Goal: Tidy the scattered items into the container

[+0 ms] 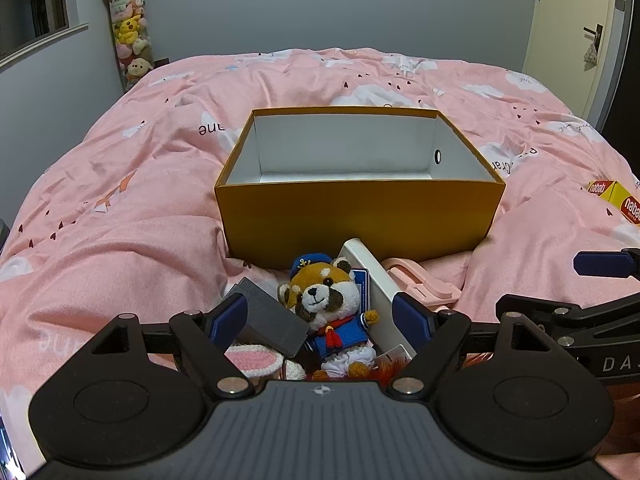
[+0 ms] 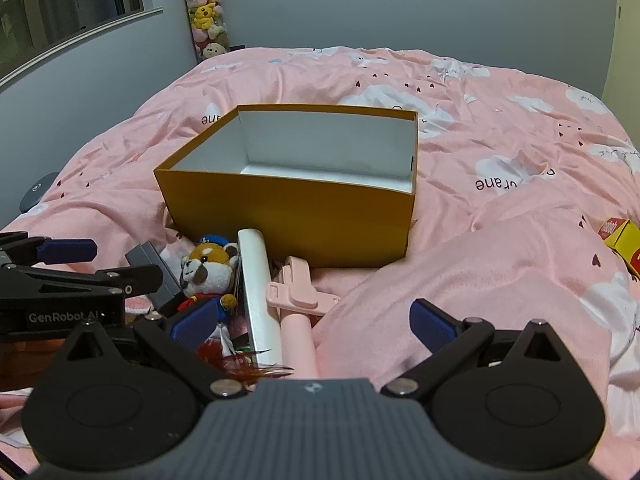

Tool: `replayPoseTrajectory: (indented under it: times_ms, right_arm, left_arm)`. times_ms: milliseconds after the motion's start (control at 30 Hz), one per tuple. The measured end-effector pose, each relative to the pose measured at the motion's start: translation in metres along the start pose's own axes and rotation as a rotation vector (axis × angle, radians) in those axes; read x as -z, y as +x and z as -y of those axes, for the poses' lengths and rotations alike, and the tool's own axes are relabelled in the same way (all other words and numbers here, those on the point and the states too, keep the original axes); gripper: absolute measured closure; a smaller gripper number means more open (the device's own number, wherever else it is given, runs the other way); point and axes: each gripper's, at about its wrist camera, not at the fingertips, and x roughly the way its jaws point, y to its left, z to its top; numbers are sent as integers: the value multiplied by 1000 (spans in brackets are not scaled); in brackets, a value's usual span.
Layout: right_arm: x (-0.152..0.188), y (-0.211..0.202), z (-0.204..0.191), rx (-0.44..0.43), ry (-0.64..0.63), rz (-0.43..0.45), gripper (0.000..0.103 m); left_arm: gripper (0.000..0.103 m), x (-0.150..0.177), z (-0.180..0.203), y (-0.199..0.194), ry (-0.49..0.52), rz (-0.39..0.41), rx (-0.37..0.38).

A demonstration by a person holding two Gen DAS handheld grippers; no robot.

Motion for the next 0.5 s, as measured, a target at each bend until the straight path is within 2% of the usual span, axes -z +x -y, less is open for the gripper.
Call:
replayPoseTrajectory:
  times_ms: [500]
  right_arm:
    - [0,7,2,-5,3,-34,1]
  left_arm:
    - [9,-1,-1,7,6,-21,3]
